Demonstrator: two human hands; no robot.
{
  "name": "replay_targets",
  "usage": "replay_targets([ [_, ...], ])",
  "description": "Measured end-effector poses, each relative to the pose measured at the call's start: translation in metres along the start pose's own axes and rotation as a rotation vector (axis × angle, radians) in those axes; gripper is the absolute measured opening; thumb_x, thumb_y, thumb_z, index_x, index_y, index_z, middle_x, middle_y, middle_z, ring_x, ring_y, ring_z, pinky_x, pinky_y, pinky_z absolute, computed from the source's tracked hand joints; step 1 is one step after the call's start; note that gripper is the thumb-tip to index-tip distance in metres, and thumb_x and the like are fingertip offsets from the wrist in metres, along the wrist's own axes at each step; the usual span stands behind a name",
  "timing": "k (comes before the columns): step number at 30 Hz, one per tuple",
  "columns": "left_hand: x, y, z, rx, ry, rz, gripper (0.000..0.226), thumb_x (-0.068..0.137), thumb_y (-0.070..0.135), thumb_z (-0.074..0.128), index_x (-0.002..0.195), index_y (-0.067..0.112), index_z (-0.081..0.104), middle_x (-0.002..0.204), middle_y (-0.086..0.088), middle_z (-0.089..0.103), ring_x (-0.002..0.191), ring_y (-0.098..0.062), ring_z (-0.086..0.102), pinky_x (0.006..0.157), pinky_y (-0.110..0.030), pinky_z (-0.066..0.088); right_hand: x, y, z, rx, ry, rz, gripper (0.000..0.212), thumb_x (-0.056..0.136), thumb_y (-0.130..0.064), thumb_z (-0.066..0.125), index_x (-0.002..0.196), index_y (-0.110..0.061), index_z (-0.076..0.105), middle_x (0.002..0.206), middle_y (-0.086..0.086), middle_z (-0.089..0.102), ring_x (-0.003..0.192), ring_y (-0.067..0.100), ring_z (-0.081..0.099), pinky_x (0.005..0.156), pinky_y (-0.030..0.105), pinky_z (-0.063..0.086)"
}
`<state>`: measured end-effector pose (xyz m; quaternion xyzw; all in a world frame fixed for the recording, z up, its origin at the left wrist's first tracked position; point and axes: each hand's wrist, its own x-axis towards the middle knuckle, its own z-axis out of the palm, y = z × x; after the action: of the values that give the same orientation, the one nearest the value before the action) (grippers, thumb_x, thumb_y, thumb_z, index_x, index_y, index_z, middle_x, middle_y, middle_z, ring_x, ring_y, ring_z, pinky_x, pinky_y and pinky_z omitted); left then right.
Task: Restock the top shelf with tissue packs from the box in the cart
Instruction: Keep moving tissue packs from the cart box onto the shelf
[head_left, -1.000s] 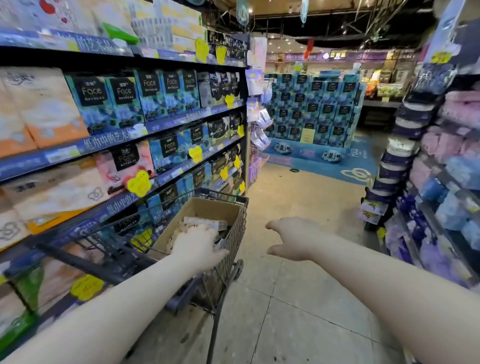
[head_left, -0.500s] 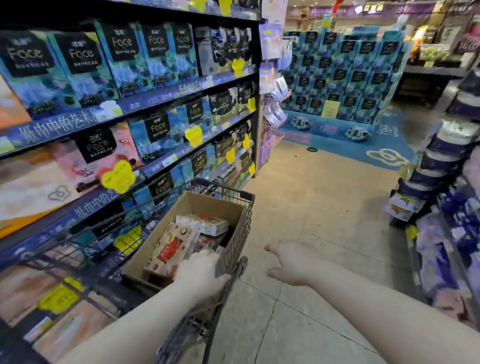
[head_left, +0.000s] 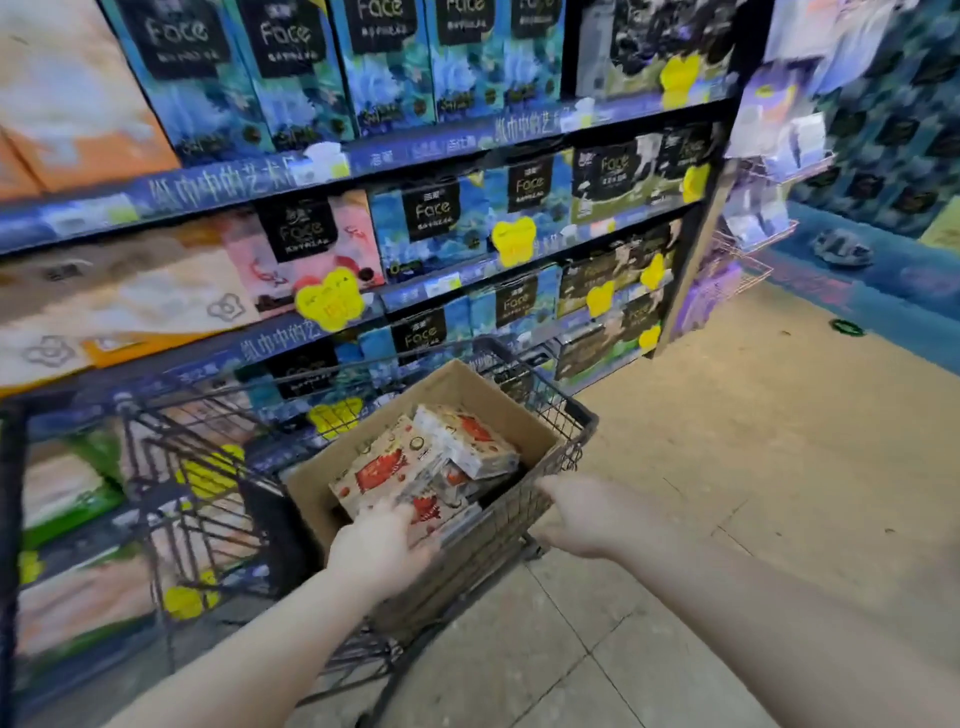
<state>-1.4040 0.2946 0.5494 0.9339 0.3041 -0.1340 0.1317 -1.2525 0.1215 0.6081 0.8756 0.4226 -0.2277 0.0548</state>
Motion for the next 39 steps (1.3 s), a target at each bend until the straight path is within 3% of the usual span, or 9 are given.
replay_targets([
  [6,-0.002,-0.030,0.017,-0.125,-0.092,-0.191,0.055,0.085,0.059,0.049,0.131,0.028,0.049,0.129,0.000,0.052,0.120,-0.021,0.052,0.095,-0.032,0.045,0.067,-0.010,0.003,-0.082,-0.123,-0.175,0.057,0.090,-0.048,0.052,0.141,-0.025,0.038,0.140,0.005,0.047,0.124,0.028,0.049,0.096,0.040,0.045],
  [12,0.035,-0.067,0.027,-0.225,-0.132,-0.330,0.053,0.087,0.056,0.050,0.130,0.025,0.049,0.130,-0.001,0.049,0.121,-0.021,0.049,0.097,-0.032,0.044,0.130,-0.026,0.010,-0.099,-0.200,-0.233,0.056,0.088,-0.049,0.052,0.138,-0.027,0.039,0.136,0.003,0.049,0.123,0.026,0.049,0.097,0.039,0.044],
  [16,0.080,-0.088,0.024,-0.333,-0.145,-0.354,0.054,0.087,0.055,0.051,0.133,0.026,0.046,0.131,0.000,0.049,0.120,-0.018,0.050,0.096,-0.029,0.045,0.188,-0.032,-0.013,-0.127,-0.229,-0.216,0.051,0.088,-0.048,0.053,0.133,-0.028,0.042,0.132,0.003,0.052,0.120,0.026,0.051,0.095,0.036,0.045],
  [23,0.126,-0.132,0.034,-0.412,-0.241,-0.471,0.052,0.089,0.051,0.050,0.132,0.025,0.045,0.132,-0.004,0.051,0.120,-0.022,0.052,0.095,-0.030,0.045,0.273,-0.056,-0.009,0.009,-0.341,-0.163,0.061,0.083,-0.057,0.050,0.136,-0.029,0.041,0.123,0.010,0.061,0.113,0.029,0.057,0.093,0.036,0.048],
  [28,0.144,-0.144,0.063,-0.613,-0.292,-0.530,0.053,0.085,0.049,0.053,0.130,0.023,0.046,0.133,-0.005,0.048,0.125,-0.024,0.048,0.097,-0.028,0.043,0.324,-0.068,0.017,0.025,-0.398,-0.128,0.062,0.084,-0.060,0.045,0.139,-0.035,0.033,0.135,0.003,0.053,0.120,0.027,0.053,0.099,0.042,0.044],
  [30,0.157,-0.148,0.082,-0.644,-0.298,-0.571,0.059,0.076,0.059,0.051,0.125,0.026,0.049,0.127,-0.003,0.052,0.120,-0.024,0.052,0.092,-0.031,0.047,0.345,-0.075,0.020,0.054,-0.410,-0.118,0.056,0.089,-0.050,0.048,0.140,-0.033,0.033,0.141,0.000,0.048,0.127,0.024,0.047,0.102,0.041,0.040],
  [33,0.181,-0.156,0.116,-0.744,-0.264,-0.657,0.065,0.068,0.068,0.054,0.124,0.036,0.047,0.124,0.007,0.055,0.117,-0.018,0.054,0.091,-0.034,0.049,0.377,-0.087,0.027,0.131,-0.416,-0.146,0.049,0.096,-0.025,0.049,0.142,-0.018,0.036,0.141,0.005,0.045,0.131,0.023,0.043,0.101,0.027,0.035],
  [37,0.221,-0.174,0.171,-0.947,-0.154,-0.824,0.075,0.065,0.075,0.057,0.127,0.036,0.046,0.124,0.008,0.059,0.111,-0.015,0.060,0.090,-0.038,0.052,0.421,-0.097,0.056,0.192,-0.376,-0.143,0.038,0.092,-0.029,0.054,0.129,-0.019,0.048,0.125,0.007,0.057,0.110,0.024,0.058,0.090,0.031,0.048],
  [39,0.238,-0.176,0.170,-1.044,-0.127,-0.932,0.081,0.061,0.065,0.066,0.130,0.028,0.046,0.125,0.002,0.058,0.108,-0.020,0.061,0.090,-0.039,0.053,0.437,-0.097,0.072,0.215,-0.387,-0.103,0.053,0.088,-0.037,0.060,0.134,-0.017,0.044,0.136,0.009,0.049,0.114,0.026,0.056,0.094,0.035,0.048],
])
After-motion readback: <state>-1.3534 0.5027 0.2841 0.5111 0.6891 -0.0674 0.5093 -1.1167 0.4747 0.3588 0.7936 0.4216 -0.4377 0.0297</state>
